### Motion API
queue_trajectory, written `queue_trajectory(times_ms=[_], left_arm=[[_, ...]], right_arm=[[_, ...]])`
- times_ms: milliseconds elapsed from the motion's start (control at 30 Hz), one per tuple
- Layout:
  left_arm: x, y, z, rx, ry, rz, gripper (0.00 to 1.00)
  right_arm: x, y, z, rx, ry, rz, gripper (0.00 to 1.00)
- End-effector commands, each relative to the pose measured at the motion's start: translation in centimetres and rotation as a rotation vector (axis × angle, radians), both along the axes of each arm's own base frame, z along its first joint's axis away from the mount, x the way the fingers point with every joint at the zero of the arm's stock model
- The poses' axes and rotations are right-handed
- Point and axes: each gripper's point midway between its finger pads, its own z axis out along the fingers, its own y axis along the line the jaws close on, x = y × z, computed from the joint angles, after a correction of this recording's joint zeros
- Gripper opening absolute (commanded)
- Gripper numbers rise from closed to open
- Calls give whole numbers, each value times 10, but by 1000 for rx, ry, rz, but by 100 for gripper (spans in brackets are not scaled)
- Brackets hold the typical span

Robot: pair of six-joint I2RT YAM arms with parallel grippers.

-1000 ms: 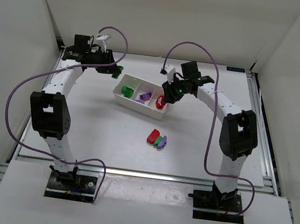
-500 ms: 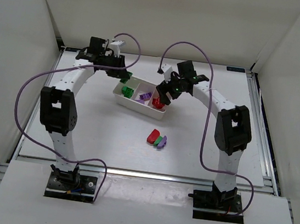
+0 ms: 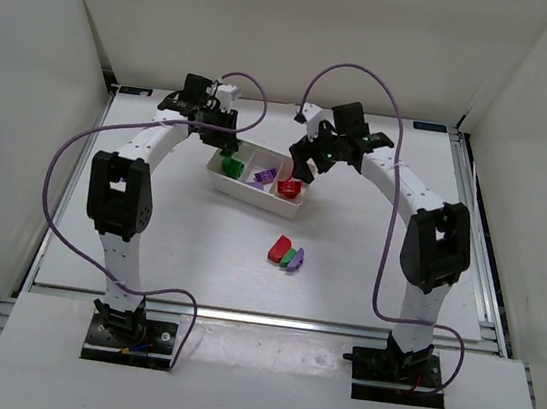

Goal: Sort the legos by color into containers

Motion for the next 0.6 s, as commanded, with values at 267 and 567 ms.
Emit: queue_trajectory(times_ms=[267, 567], left_arm=[[7, -11, 32, -22, -69, -12, 75], [-51, -44, 154, -257, -309, -220, 77]], right_arm=[[-52, -7, 53, 97, -67, 146, 89], [-142, -34, 43, 145, 38, 366, 91]])
